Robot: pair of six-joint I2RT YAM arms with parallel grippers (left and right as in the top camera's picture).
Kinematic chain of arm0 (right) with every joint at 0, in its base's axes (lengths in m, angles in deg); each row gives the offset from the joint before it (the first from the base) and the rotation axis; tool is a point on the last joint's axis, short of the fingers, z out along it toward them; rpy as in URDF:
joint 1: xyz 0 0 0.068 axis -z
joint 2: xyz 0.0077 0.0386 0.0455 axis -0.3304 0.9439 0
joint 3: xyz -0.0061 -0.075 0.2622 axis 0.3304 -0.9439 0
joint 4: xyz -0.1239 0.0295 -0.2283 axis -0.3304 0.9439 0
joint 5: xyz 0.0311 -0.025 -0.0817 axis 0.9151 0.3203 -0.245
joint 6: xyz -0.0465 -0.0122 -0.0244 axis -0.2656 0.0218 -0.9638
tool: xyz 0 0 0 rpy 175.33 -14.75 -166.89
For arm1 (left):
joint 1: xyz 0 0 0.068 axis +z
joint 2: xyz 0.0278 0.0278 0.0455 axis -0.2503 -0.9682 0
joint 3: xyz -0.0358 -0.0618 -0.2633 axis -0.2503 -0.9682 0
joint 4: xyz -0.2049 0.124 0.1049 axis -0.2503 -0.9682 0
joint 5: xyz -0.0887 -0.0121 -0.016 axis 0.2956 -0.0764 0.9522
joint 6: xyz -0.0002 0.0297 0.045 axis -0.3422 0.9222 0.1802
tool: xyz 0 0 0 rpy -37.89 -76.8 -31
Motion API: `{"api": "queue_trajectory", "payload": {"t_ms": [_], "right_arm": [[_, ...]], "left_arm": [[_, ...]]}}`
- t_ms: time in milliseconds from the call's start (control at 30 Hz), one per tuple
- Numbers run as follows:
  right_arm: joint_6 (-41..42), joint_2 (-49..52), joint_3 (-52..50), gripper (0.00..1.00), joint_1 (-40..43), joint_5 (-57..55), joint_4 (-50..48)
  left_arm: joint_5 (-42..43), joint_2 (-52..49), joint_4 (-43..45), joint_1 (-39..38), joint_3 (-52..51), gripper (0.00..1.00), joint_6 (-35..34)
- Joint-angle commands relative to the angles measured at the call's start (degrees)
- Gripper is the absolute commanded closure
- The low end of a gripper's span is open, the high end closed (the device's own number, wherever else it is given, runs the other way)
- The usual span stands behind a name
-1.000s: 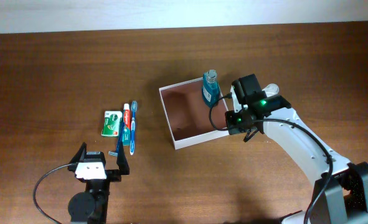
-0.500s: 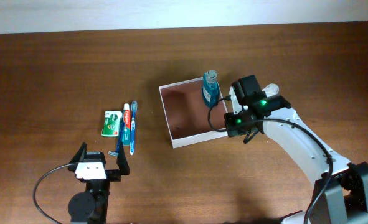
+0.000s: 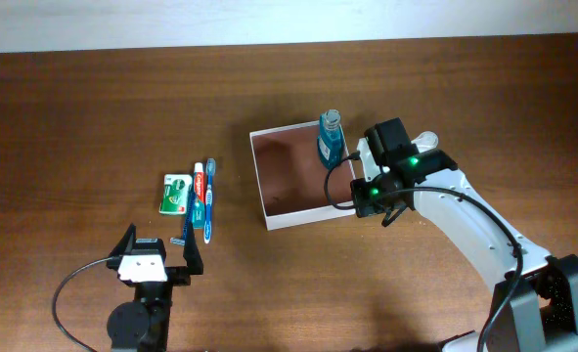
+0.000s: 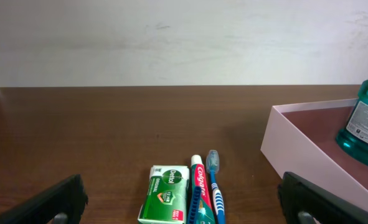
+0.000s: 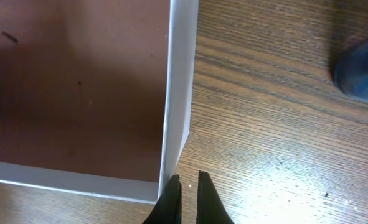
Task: Pack container
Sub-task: 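Open the right gripper and release the bottle upright in the box, then withdraw the right gripper right toward the clear soap pump bottle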
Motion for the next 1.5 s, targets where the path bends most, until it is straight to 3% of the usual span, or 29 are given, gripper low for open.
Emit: {"api": "queue_trajectory", "payload": {"t_ms": [0, 900, 1133, 1300, 1433, 1467], "right_arm": [[-1.0, -0.6, -0.4, 0.96, 0.1, 2.8, -0.2], [-5.8, -0.7, -0.1, 0.96, 0.3, 6.8, 0.8], [-4.7, -4.9, 12.7, 0.95, 2.4, -0.4, 9.8], [-3.2, -9.0, 23.7, 0.80, 4.8, -6.3, 18.5], [-3.2, -11.8, 28.3, 0.34, 8.9, -7.5, 21.5], [-3.1, -12.3, 28.5, 0.27, 10.2, -7.5, 21.6]], "left_arm": [[-0.6, 0.5, 0.2, -0.2, -0.3, 0.01, 0.5], [-0.6, 0.5, 0.2, -0.2, -0.3, 0.01, 0.5], [-0.6, 0.5, 0.2, -0.2, -0.3, 0.01, 0.5], [-0.6, 0.5, 0.2, -0.2, -0.3, 0.01, 0.5], [-0.6, 0.5, 0.2, -0.2, -0.3, 0.01, 0.5], [-0.6, 0.5, 0.2, -0.2, -0.3, 0.01, 0.5]]}}
